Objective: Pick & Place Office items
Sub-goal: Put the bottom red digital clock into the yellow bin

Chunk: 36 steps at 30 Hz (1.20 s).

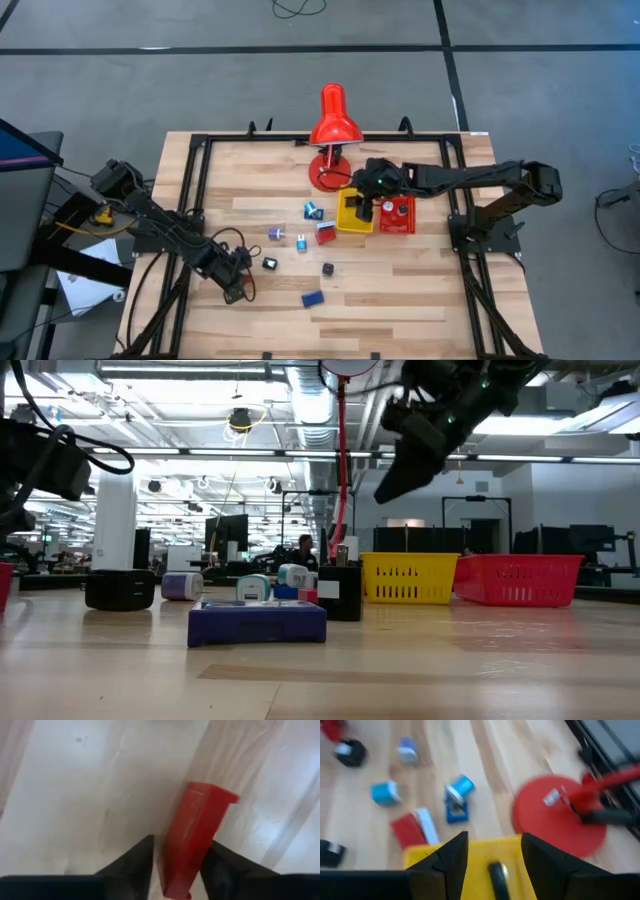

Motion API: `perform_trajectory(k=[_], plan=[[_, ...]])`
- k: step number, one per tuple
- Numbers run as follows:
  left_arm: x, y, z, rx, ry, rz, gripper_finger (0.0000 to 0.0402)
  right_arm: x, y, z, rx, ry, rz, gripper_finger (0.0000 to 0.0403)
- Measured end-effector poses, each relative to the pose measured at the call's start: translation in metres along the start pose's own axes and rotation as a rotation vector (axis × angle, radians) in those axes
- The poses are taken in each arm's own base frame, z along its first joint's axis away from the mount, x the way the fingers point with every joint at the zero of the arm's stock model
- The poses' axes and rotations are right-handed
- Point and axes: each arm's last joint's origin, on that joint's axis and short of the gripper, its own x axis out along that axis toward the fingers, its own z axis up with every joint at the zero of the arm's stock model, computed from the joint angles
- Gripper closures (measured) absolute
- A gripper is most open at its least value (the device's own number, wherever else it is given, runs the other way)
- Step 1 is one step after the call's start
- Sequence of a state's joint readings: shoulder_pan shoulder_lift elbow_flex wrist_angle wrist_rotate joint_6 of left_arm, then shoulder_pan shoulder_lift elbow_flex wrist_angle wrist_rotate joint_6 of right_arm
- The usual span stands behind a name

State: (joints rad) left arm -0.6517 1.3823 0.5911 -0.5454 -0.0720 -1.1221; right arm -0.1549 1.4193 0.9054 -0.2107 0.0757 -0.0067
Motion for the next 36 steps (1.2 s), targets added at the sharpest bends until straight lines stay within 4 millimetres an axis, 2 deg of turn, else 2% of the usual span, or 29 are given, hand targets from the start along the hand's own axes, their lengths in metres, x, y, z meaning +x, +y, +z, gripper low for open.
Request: perform_trajectory(k=[4,6,11,17,25,29,33,36], plan=[[0.001,0.001,0.015,0.003,-0.050,-0.044,0.0346,-0.002,0.015,0.008,-0.025,-0.091,0.039,0.0225],[0.000,-0.001,0.026,0.042,-0.093,-0.097,0.0362,-0.003,0.023,0.010,-0.039,-0.113,0.060,0.0225],[-0.003,-0.004,0.055,0.155,-0.194,-0.273,0.0362,-0.006,0.040,0.011,-0.072,-0.136,0.105,0.0225],[-0.009,0.004,0.083,0.228,-0.316,-0.325,0.0355,-0.009,0.056,0.011,-0.008,-0.146,0.155,0.0234],[-0.041,-0.005,0.127,0.372,-0.521,-0.350,0.0358,-0.004,0.075,0.007,0.045,-0.089,0.233,0.0243],[-0.047,-0.013,0.147,0.458,-0.529,-0.320,0.0358,-0.001,0.080,0.022,0.063,-0.075,0.302,0.0244],[-0.041,-0.020,0.165,0.521,-0.502,-0.317,0.0354,0.004,0.088,0.030,-0.025,-0.006,0.384,0.0244],[-0.036,-0.023,0.171,0.548,-0.466,-0.329,0.0353,0.010,0.095,0.037,-0.034,-0.027,0.410,0.0239]])
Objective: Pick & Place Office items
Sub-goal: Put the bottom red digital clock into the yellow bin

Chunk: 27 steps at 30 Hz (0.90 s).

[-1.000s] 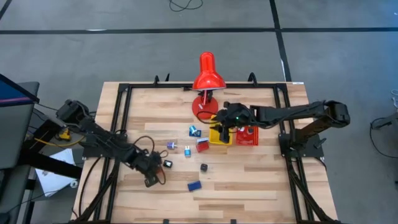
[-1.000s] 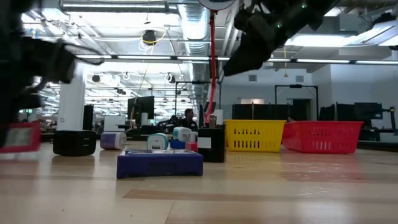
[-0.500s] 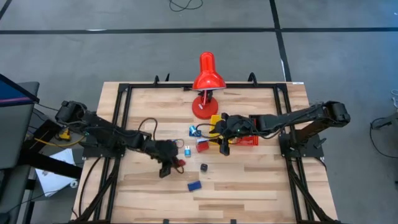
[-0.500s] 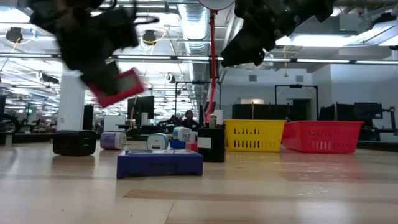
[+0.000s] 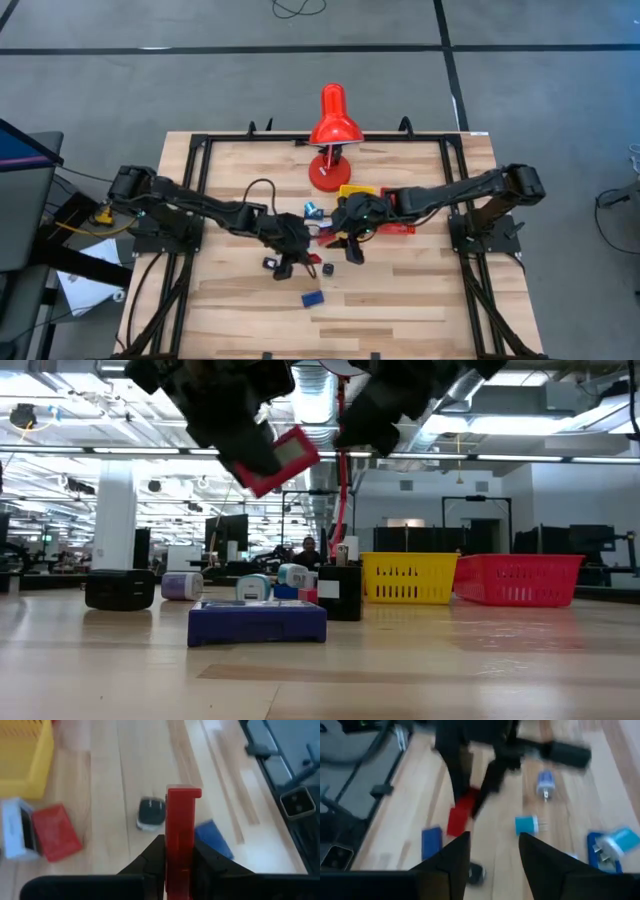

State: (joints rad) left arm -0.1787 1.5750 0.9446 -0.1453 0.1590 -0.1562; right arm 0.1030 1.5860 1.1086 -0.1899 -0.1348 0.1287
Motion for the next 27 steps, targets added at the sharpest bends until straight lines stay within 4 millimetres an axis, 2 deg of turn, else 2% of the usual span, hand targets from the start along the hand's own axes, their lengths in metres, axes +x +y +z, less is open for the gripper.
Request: perform_trajectory(k=[3,6,9,12,16,18,24,27], plan=[[0.007,0.001,0.000,-0.001,0.012,0.002,0.0352,0.010,0.002,-0.002,-0.030,0.018,0.026,0.0214],[0.011,0.002,0.001,0.002,0.001,0.002,0.0352,0.016,0.004,-0.006,-0.025,0.031,0.032,0.0171],[0.009,0.001,0.002,0.002,-0.015,0.011,0.0352,0.023,0.005,-0.007,-0.003,0.024,0.038,0.0132],[0.004,0.001,0.003,-0.002,-0.024,0.018,0.0352,0.032,0.008,-0.007,-0.018,0.001,0.048,0.0110],[0.001,0.000,0.005,0.000,-0.036,0.024,0.0351,0.040,0.013,-0.008,-0.036,-0.013,0.062,0.0104],[-0.001,0.000,0.007,0.002,-0.055,0.026,0.0351,0.041,0.016,-0.015,-0.031,0.031,0.061,0.0106],[-0.001,0.001,0.006,-0.005,-0.046,0.050,0.0351,0.039,0.018,-0.010,-0.011,-0.001,0.058,0.0118],[-0.001,0.002,0.006,-0.031,-0.053,0.081,0.0350,0.039,0.019,-0.009,0.008,-0.024,0.004,0.0125]])
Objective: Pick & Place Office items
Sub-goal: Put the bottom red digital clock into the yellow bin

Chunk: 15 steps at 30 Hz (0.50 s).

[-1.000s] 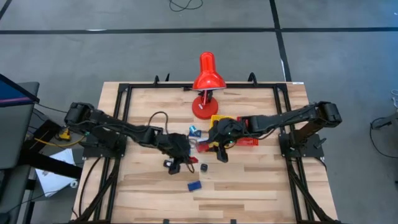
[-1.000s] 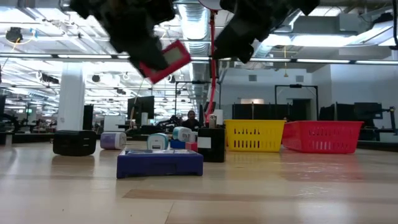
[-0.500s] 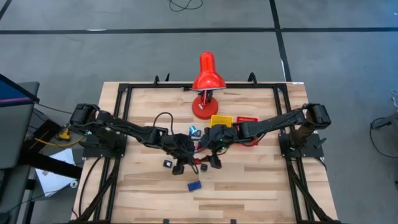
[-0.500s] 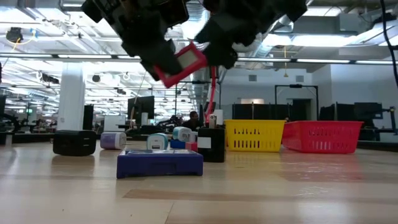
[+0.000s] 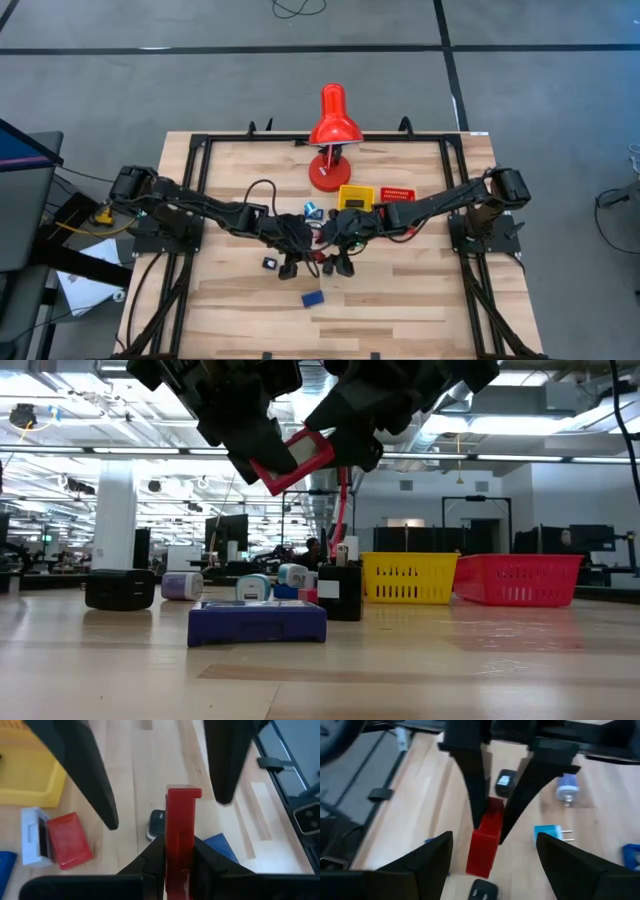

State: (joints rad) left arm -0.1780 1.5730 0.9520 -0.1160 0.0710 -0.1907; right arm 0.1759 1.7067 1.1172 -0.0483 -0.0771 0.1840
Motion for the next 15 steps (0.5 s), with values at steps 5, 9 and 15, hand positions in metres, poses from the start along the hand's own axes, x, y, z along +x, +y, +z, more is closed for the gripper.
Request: perform_trajectory(k=[5,9,15], plan=[[0.0000,0.0005,0.0001,-0.026,-0.004,0.019,0.0350,0.0003,0.0039,-0.0010,-0.007,0.000,-0.016,0.0156],[0.0000,0.0003,0.0014,-0.060,-0.017,0.016,0.0350,0.0003,0.0047,-0.0011,0.006,0.000,-0.014,0.0209],[0.0000,0.0003,0.0016,-0.083,-0.020,0.016,0.0350,0.0002,0.0038,-0.0010,0.019,0.000,-0.016,0.0307]])
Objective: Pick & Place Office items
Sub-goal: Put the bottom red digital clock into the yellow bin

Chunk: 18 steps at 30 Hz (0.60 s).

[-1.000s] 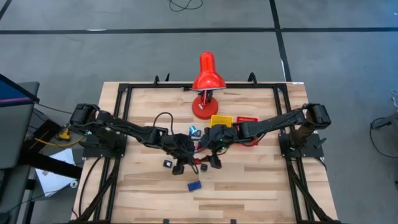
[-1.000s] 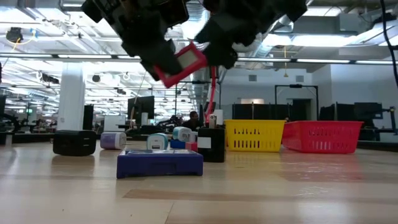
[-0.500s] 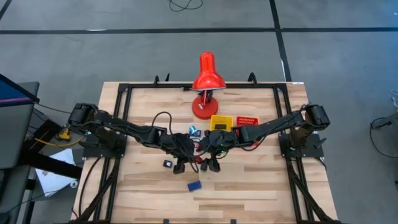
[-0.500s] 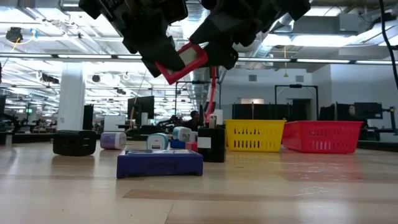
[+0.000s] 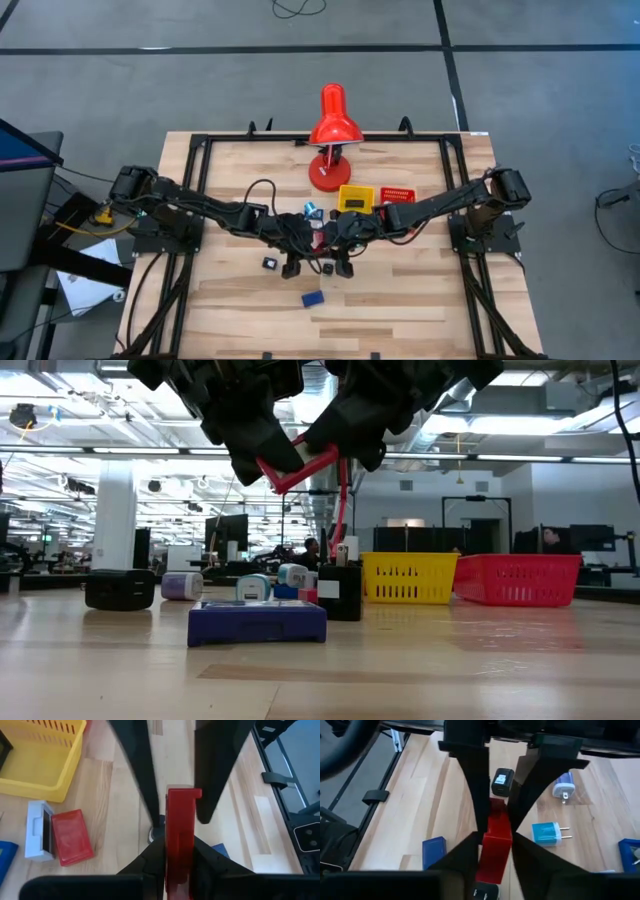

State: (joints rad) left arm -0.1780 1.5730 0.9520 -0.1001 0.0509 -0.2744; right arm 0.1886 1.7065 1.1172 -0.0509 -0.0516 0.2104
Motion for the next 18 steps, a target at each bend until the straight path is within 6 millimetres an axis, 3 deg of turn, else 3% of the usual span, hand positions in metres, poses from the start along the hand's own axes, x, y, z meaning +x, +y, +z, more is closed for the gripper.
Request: perform_trajectory(k=[3,10,18], plan=[[0.000,0.000,0.000,-0.004,-0.002,0.009,0.0348,0.000,0.000,0.000,0.015,0.002,-0.008,0.0348],[0.000,-0.001,0.001,0.009,-0.011,-0.011,0.0312,0.000,0.002,0.000,-0.005,-0.002,0.004,0.0348],[-0.013,0.000,0.000,0.041,-0.045,0.003,0.0220,-0.012,0.005,-0.003,-0.027,0.033,-0.022,0.0348]])
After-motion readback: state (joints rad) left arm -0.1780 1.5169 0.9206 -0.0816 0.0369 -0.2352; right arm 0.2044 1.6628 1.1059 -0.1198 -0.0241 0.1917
